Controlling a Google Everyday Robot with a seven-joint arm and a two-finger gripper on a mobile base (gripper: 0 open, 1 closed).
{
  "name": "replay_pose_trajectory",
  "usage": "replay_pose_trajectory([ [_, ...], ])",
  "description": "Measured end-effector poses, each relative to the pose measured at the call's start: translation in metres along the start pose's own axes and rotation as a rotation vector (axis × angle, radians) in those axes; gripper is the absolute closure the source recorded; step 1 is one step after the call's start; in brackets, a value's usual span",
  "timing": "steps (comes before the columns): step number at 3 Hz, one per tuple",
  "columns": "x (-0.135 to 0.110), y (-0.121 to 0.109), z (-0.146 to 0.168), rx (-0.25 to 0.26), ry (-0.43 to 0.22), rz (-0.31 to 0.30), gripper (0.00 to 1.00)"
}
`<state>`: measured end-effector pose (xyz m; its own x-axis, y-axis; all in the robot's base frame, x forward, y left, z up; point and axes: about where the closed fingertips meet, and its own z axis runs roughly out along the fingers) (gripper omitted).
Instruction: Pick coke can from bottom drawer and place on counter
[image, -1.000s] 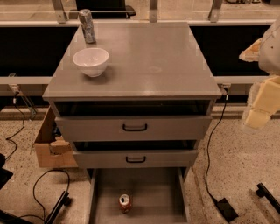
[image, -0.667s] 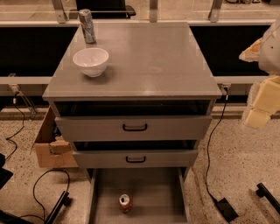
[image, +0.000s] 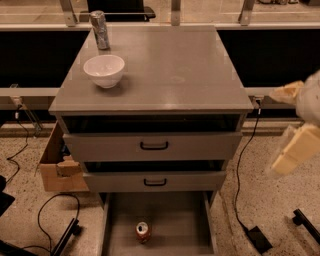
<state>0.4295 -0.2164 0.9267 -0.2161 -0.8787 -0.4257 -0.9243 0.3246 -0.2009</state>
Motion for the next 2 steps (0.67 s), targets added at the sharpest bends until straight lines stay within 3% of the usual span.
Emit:
replay_pose_trajectory([
  [1,0.0393,0.0161,0.0546,-0.018,-0.173,0.058,0.00],
  [2,0.0386,0.0145,0.0522,0.013,-0.255,0.047,0.00],
])
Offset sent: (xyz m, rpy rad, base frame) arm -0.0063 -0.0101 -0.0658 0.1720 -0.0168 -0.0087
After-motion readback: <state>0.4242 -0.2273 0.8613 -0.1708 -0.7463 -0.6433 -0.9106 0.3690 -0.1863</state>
